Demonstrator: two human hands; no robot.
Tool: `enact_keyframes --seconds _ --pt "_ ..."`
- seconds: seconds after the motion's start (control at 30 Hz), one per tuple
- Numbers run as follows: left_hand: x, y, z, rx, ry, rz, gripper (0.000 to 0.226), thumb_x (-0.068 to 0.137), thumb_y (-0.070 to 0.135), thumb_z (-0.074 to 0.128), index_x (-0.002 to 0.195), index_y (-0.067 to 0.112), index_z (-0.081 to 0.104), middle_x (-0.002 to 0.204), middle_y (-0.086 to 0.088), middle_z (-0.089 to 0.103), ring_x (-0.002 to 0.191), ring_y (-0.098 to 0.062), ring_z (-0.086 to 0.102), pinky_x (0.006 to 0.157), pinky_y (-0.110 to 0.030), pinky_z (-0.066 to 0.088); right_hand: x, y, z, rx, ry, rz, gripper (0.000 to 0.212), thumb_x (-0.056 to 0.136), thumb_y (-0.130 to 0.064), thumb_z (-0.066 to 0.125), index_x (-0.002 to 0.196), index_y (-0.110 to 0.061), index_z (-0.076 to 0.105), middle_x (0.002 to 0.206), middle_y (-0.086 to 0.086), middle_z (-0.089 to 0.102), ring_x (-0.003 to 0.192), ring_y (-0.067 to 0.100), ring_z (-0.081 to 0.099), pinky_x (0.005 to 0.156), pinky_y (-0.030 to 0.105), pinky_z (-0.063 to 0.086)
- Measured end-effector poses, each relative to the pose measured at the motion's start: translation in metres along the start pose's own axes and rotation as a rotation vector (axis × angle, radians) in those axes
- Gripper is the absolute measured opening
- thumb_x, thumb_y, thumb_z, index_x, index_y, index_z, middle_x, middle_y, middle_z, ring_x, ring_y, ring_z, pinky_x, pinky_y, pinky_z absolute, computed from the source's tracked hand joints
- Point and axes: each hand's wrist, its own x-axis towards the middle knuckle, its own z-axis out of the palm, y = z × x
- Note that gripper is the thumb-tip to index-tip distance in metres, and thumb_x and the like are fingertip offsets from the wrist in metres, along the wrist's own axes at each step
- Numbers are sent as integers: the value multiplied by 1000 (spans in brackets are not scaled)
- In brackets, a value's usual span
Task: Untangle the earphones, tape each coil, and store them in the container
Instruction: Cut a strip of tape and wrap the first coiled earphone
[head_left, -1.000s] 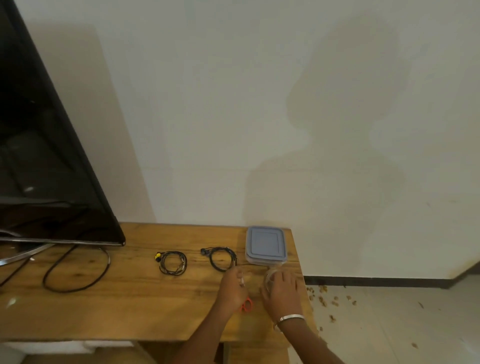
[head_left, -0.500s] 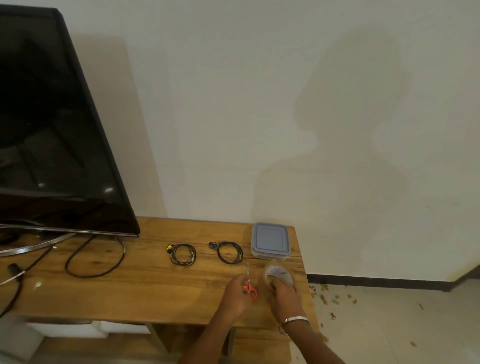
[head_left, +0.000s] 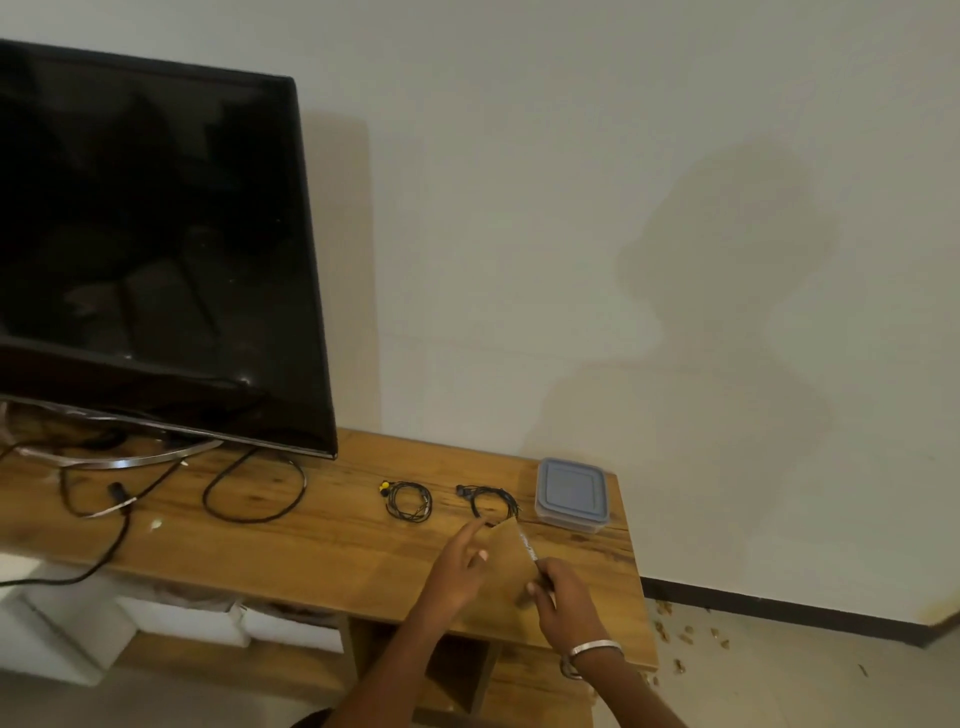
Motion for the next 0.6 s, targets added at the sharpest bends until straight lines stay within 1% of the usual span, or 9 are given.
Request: enact_keyframes --seconds 0.07,0.1,0.13,0.2,0.27,0.33,0.4,0.47,0.6 --pt "-4 -1 -12 -68 -21 11 48 101 14 46 144 34 40 151 0 38 140 -17 34 99 -23 36 -3 -7 6 3 -15 -25 16 91 -9 54 99 -22 49 95 2 56 85 13 53 69 9 39" --pt "-5 -4 -18 -105 -30 8 47 101 14 46 142 36 43 149 2 40 138 -14 36 99 -23 37 -3 -11 10 8 -19 -32 17 91 -8 54 99 -22 49 93 0 57 83 12 54 68 10 39" --pt "-4 -5 -23 -137 -45 5 46 101 14 46 140 39 45 147 5 42 133 -9 40 97 -21 40 -3 -13 13 11 -18 -36 18 91 -7 54 99 -22 48 90 -5 55 81 7 53 67 8 40" --pt "-3 -7 -33 -197 -74 -8 43 101 12 46 135 37 52 138 10 48 116 3 47 84 -13 42 -2 -16 19 32 -19 -40 20 90 -7 54 99 -23 47 87 -12 52 79 3 51 67 6 40" --pt "1 -11 -40 -253 -77 -26 39 101 9 45 129 32 59 133 12 53 110 4 50 80 -10 43 1 -19 22 51 -28 -60 21 90 -7 56 98 -24 48 87 -13 53 79 3 52 66 5 40" --pt "9 -21 -47 -295 -90 -45 39 100 7 43 117 32 68 132 9 58 119 -5 51 93 -18 44 6 -19 30 78 -60 -65 24 90 -6 56 95 -28 48 88 -13 54 81 2 53 68 7 41" --pt "17 -31 -50 -324 -109 -45 44 100 5 41 107 34 74 130 8 61 125 -10 51 105 -28 42 9 -15 36 105 -94 -68 24 89 -12 56 94 -35 48 93 -7 58 87 5 55 74 13 45" --pt "25 -38 -47 -345 -115 -40 47 99 3 38 105 32 75 129 7 62 125 -11 52 108 -31 40 13 -8 37 101 -102 -84 18 87 -22 55 95 -36 49 97 -3 59 91 12 56 81 27 50" --pt "35 -48 -41 -364 -118 -66 48 96 -1 36 104 28 74 130 0 62 124 -14 53 109 -34 40 17 3 45 92 -139 -85 25 88 -14 57 92 -38 49 92 -8 53 90 16 54 81 30 49"
